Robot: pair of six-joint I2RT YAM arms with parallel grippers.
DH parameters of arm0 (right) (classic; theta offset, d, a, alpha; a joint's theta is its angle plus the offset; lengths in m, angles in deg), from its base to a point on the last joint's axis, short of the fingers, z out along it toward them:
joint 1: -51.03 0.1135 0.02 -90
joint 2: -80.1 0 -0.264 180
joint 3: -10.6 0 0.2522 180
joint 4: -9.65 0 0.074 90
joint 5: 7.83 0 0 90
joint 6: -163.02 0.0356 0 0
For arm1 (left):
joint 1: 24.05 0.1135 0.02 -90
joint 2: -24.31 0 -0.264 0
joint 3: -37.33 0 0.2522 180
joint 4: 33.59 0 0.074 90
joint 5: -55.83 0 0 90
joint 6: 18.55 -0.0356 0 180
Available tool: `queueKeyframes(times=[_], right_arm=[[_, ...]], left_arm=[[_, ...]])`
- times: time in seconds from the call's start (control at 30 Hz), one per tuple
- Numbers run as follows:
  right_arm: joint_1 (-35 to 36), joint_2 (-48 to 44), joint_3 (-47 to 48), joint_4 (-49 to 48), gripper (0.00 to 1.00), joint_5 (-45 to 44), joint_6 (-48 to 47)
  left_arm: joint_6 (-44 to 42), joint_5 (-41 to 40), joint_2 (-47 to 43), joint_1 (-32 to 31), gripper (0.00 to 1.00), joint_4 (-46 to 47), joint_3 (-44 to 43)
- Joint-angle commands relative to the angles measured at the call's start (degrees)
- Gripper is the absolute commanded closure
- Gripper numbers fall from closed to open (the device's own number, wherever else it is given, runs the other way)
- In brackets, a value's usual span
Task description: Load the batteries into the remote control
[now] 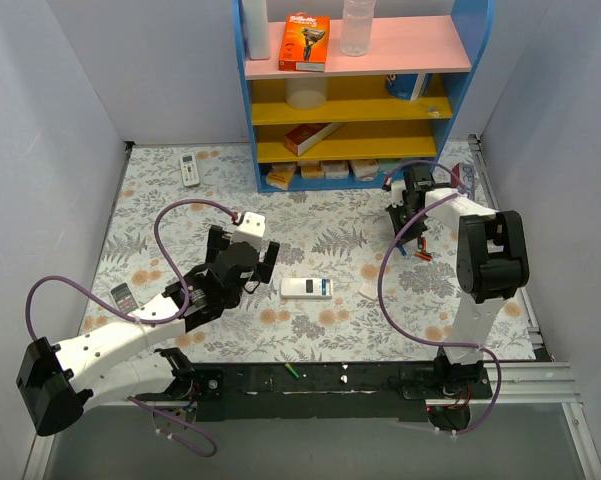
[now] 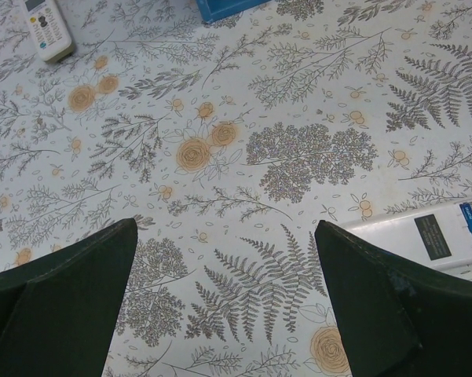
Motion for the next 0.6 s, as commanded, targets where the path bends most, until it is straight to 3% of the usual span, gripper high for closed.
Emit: queueKeyframes(times=[0.0,0.2,0.37,0.57], right_arm=[[4.47,-0.71,-1.6,0.02,0.94,-0.53,4.29],[9.04,-1.94,-4.85,0.2,0.87,-6.05,11.85],[10.71,-3.7,-6.44,0.37,0.73,-8.88,14.75],[10.8,-6.95,-8.9,-0.06,0.71,-8.45,15.02]], left_arm=[[0.52,-1.63,-0.51,0.37,0.02,-0.89,0.02],[0.95,-1.72,-0.77,0.37,0.02,-1.33,-0.16],[1.31,-1.45,-1.47,0.37,0.02,-1.68,-0.25],[1.57,-1.1,-2.0,0.37,0.02,-1.86,-0.16]])
